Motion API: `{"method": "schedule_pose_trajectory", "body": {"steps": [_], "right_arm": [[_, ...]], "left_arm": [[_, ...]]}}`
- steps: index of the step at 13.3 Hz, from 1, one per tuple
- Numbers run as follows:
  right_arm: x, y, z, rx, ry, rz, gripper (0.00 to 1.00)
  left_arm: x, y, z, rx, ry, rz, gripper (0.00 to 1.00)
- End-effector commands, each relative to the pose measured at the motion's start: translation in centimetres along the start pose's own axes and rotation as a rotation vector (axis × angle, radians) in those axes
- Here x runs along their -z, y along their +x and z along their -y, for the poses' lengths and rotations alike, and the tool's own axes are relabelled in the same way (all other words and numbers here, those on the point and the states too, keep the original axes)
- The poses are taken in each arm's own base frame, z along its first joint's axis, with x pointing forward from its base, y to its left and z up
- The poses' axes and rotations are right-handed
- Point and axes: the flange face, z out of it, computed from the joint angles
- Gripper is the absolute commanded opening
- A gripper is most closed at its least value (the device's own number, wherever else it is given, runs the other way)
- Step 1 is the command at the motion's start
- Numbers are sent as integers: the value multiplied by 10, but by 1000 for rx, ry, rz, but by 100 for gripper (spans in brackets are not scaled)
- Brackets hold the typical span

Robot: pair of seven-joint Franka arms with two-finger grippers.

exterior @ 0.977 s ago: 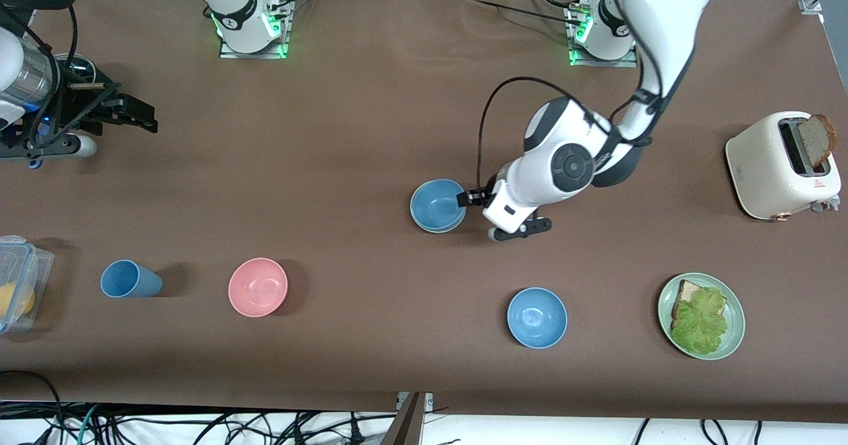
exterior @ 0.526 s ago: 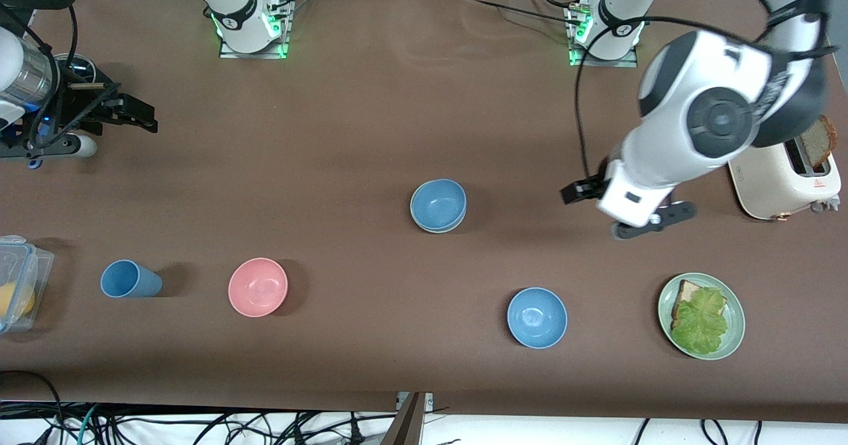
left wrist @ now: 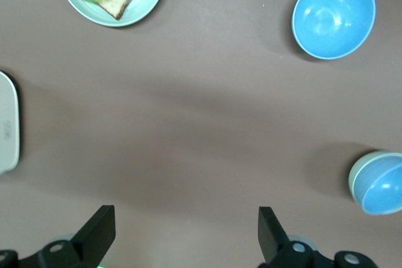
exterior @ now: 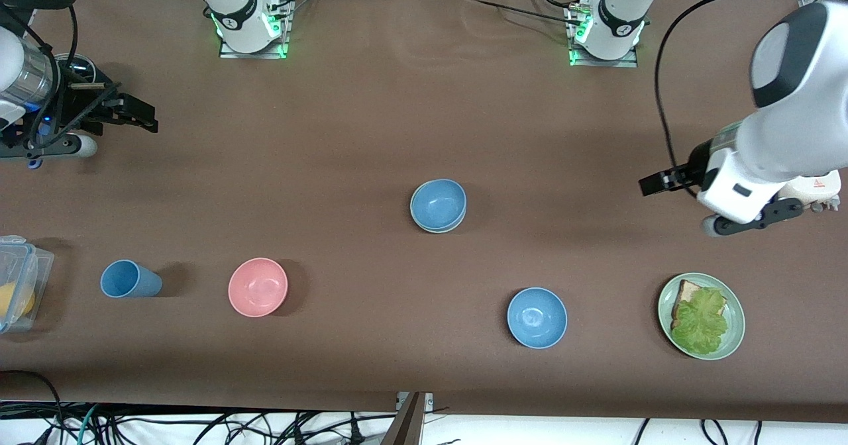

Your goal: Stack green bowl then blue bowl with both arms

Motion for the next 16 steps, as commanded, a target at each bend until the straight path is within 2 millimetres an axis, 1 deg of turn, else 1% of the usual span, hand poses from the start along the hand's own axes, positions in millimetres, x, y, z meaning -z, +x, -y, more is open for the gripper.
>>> {"method": "schedule_pose_trajectory", "body": {"steps": [1,2,3,4,5,6,7,8,9,11,12,13,14,16], "right_arm": [[5,0,4,13,0,0,100],[6,-1,5,11,0,0,100],[6,-1,6,11,0,2,100],[5,-1,6,11,0,5,100],[6,-1,7,11,-1,3,100],[6,-1,7,11,-1,3,100],[5,-1,7,11,1,6,100],[5,-1,6,11,0,8,100],[5,-1,6,10,0,8,100],[5,-1,7,11,1,6,100],[6,-1,7,11,1,3,100],[6,-1,7,11,1,3,100],[6,-1,7,11,1,3,100],[5,-1,7,13,1,6,100]], "left_arm": [[13,-29,47,-99,-28,-54,100],[7,-43,60,-122,-35,-78,100],[3,-57,62,-128,-34,-106,100],[8,-62,72,-115,-40,-127,100],[15,-69,69,-120,-40,-135,100],[29,-79,71,-120,-49,-163,100],[35,-84,69,-125,-52,-174,100],[35,-83,72,-125,-50,-172,100],[32,-84,71,-132,-36,-157,100],[29,-82,65,-205,49,-133,100],[31,-80,65,-216,49,-132,100],[33,-79,71,-199,35,-135,100],[43,-75,74,-185,26,-143,100],[45,-67,72,-183,28,-132,100]]}}
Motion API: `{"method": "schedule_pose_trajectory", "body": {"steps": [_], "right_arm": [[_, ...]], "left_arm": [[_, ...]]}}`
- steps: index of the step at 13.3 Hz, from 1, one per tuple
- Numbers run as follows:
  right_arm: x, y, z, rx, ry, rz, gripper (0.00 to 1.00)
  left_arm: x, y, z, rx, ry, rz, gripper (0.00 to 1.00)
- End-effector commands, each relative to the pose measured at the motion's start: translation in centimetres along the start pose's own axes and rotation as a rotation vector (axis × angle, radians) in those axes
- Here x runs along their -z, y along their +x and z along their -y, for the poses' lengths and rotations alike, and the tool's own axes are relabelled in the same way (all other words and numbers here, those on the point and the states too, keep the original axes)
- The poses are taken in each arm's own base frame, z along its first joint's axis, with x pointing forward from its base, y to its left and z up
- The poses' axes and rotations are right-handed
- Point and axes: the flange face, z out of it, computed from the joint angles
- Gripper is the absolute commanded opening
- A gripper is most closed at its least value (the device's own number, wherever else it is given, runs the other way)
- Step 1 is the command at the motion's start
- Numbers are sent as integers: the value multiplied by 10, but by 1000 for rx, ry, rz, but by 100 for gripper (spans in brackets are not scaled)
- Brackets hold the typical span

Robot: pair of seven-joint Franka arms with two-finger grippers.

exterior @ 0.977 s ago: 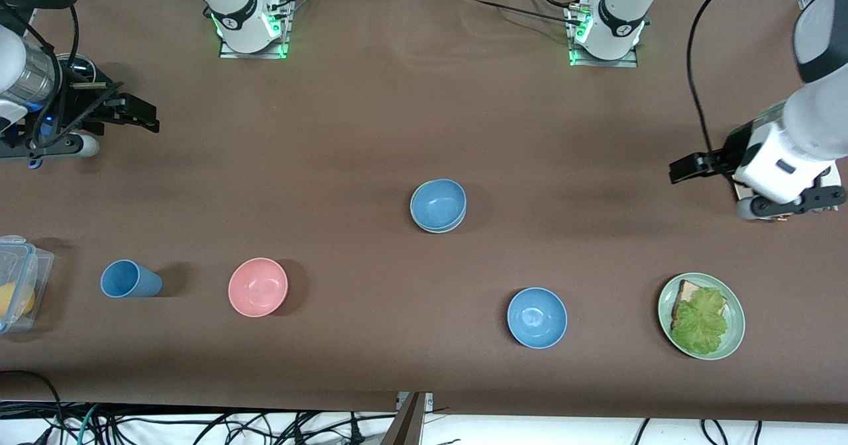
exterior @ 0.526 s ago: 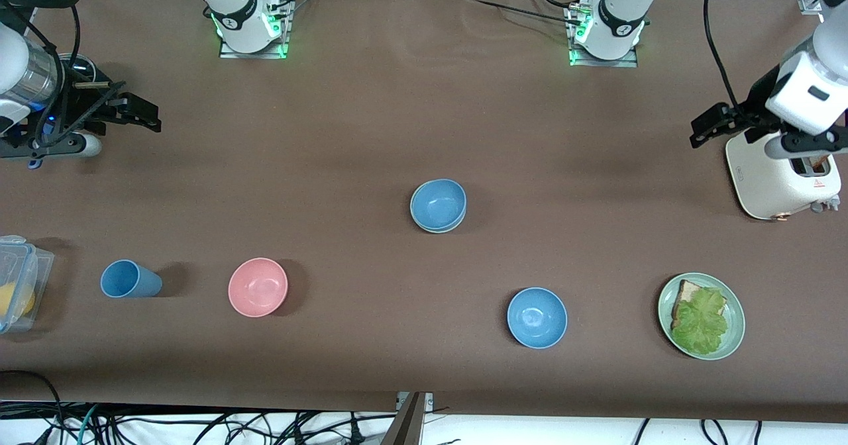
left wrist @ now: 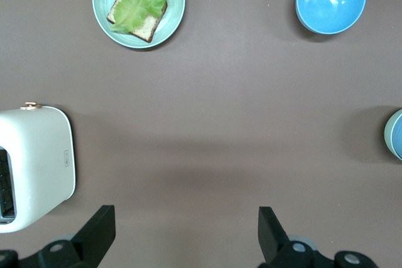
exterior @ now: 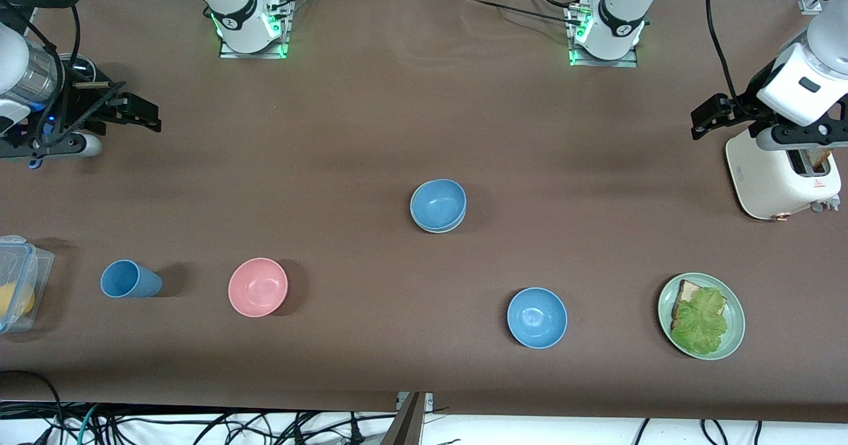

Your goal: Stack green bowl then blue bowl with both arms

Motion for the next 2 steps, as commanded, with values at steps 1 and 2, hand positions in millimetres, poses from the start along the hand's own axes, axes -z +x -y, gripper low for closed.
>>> {"method": "schedule_pose_trajectory", "body": {"steps": [1,2], "right_arm": [[5,-1,2,5,2,5,100],[5,-1,2,5,2,4,100]], "left_arm": [[5,15,0,-17,11,12,100],[4,16,1,-17,11,14,100]]}}
